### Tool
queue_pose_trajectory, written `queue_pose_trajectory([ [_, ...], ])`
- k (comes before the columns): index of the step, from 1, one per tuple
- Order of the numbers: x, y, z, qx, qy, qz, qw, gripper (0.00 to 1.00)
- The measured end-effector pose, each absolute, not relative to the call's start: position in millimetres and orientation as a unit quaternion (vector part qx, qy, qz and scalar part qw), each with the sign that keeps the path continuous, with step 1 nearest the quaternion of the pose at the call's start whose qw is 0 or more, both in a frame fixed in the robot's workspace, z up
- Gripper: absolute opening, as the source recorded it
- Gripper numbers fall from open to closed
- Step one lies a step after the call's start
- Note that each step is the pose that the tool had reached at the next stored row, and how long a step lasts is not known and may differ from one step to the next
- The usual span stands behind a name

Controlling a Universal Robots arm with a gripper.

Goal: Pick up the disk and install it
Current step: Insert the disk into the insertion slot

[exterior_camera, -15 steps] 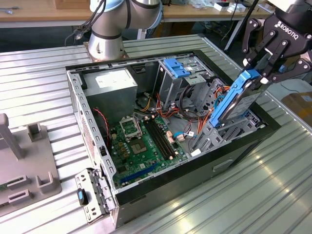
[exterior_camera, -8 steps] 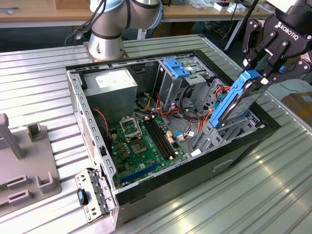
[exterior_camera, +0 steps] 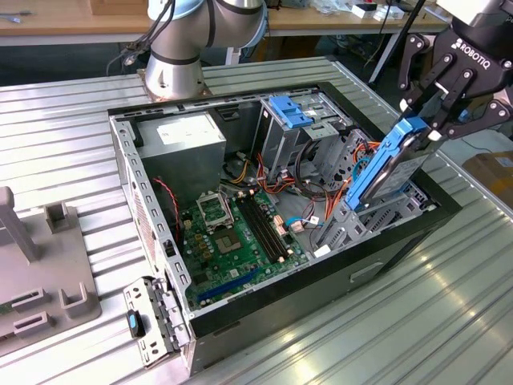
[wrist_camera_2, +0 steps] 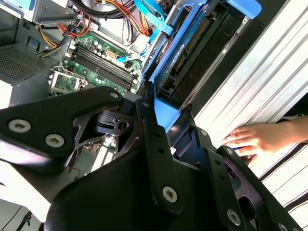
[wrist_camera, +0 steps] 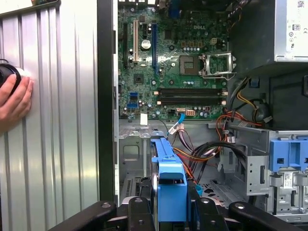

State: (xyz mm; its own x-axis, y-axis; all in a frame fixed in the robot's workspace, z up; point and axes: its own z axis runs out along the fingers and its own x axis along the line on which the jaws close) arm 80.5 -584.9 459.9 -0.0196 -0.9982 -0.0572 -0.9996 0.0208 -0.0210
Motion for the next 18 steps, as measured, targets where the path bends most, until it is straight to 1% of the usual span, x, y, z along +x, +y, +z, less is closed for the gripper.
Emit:
queue_pose_trajectory([
  [13, 80.6, -585.0, 455.5, -0.702, 0.711, 0.013, 0.028, 0.36],
  [18, 80.3, -585.0, 448.1, -0.703, 0.711, 0.013, 0.028, 0.36],
])
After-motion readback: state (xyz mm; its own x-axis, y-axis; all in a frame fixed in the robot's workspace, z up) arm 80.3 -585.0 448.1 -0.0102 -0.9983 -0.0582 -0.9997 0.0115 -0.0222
